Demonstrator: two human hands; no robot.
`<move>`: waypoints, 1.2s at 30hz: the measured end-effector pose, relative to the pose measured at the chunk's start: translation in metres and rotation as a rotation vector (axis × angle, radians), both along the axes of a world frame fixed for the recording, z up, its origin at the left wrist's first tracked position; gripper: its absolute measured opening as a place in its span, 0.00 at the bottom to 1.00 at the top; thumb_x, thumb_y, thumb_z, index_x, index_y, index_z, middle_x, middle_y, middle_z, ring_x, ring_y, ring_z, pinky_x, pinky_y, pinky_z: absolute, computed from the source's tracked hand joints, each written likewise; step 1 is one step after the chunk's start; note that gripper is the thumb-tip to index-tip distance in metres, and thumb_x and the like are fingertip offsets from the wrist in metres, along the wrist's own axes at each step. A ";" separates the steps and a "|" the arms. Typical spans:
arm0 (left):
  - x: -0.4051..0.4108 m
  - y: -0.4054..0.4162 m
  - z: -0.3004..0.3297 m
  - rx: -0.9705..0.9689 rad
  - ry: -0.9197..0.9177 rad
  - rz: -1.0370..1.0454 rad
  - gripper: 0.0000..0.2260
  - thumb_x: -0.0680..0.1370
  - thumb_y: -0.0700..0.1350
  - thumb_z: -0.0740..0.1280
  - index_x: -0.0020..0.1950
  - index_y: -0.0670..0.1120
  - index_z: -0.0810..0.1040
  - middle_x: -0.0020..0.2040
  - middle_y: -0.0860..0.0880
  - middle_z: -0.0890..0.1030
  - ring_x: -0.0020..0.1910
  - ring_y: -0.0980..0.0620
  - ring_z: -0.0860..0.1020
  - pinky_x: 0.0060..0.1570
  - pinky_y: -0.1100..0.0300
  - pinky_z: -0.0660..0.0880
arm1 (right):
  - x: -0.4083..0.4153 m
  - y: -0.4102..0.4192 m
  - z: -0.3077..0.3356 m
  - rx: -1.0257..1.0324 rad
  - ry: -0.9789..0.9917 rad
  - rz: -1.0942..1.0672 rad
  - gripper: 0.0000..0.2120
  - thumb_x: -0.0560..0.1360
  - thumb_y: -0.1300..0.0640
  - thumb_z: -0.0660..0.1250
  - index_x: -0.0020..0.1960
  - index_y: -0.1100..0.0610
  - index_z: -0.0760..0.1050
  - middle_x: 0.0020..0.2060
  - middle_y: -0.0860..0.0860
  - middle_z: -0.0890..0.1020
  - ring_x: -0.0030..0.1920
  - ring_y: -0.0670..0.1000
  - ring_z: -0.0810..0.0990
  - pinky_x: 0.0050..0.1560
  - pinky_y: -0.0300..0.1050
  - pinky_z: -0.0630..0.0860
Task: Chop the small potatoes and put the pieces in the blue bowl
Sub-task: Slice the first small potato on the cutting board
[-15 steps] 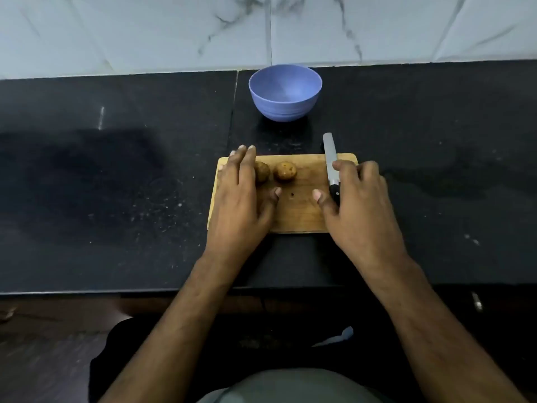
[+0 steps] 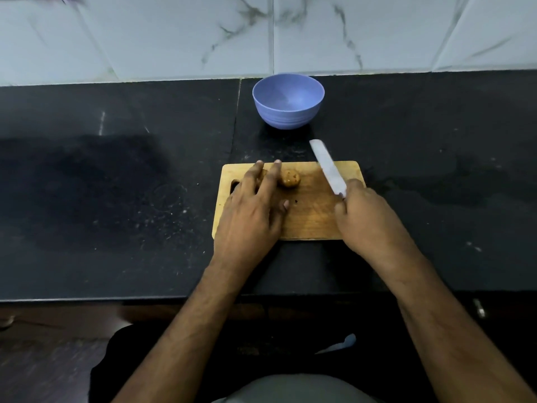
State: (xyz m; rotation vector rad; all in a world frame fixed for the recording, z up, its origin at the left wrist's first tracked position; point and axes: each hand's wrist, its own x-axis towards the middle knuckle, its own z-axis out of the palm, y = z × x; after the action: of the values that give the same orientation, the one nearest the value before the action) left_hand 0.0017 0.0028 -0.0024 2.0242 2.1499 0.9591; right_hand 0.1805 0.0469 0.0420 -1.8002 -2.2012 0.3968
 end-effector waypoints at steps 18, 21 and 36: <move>-0.010 -0.007 0.003 0.142 -0.418 0.063 0.26 0.75 0.37 0.72 0.71 0.47 0.68 0.57 0.50 0.76 0.55 0.54 0.78 0.56 0.58 0.76 | -0.056 0.026 -0.003 0.169 0.199 0.261 0.15 0.74 0.55 0.73 0.50 0.49 0.66 0.39 0.42 0.74 0.40 0.46 0.76 0.35 0.41 0.67; -0.008 -0.008 0.005 0.124 -0.393 0.028 0.26 0.76 0.38 0.73 0.72 0.45 0.68 0.59 0.50 0.76 0.55 0.56 0.78 0.56 0.64 0.75 | -0.045 0.030 -0.004 0.187 0.202 0.205 0.14 0.74 0.57 0.72 0.50 0.49 0.68 0.42 0.43 0.75 0.43 0.48 0.78 0.40 0.46 0.75; -0.005 -0.003 0.009 0.091 -0.233 -0.054 0.13 0.79 0.44 0.70 0.64 0.48 0.76 0.57 0.56 0.79 0.55 0.59 0.77 0.55 0.55 0.77 | -0.015 0.003 0.002 0.116 0.397 0.236 0.21 0.71 0.35 0.68 0.53 0.50 0.72 0.41 0.43 0.77 0.41 0.43 0.75 0.40 0.35 0.73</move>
State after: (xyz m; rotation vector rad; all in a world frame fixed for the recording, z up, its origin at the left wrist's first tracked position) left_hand -0.0037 0.0000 0.0069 1.8875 1.9569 1.2366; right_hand 0.1659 0.0502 0.0440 -1.2749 -2.1023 0.6042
